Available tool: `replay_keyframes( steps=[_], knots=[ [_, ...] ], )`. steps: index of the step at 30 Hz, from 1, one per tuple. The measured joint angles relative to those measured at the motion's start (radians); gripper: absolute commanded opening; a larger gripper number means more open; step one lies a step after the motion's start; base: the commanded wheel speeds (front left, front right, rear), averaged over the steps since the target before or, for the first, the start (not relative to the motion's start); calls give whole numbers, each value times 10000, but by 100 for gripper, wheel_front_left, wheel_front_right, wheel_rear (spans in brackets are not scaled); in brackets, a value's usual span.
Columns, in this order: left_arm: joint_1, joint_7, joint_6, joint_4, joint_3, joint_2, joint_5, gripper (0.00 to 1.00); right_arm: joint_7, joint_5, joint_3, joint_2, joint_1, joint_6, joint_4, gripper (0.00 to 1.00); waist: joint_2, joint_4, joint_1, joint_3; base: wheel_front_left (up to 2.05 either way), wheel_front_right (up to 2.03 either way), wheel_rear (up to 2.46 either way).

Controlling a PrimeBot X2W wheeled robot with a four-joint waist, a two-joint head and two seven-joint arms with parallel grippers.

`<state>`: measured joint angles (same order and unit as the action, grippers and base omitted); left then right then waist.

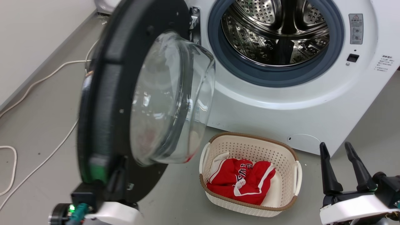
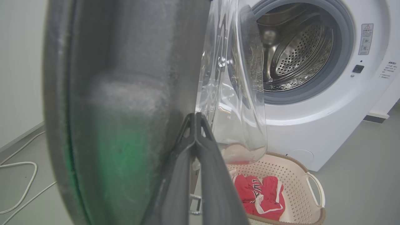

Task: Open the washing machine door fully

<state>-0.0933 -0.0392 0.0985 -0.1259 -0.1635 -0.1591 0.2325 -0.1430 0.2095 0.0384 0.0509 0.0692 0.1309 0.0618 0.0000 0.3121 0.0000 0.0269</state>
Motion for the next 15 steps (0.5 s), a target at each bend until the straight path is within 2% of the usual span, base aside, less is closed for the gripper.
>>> replay_keyframes(
  steps=[10, 15],
  knots=[
    [748, -579, 508, 1419, 1931, -769, 683, 0, 42, 0, 96, 0, -109, 0, -17, 100, 0, -420, 0, 281, 0, 0, 0],
    [1144, -817, 514, 2247, 2688, -1254, 1018, 0, 71, -4, 90, 0, -238, 0, -21, 100, 0, -566, 0, 398, 0, 0, 0]
  ],
)
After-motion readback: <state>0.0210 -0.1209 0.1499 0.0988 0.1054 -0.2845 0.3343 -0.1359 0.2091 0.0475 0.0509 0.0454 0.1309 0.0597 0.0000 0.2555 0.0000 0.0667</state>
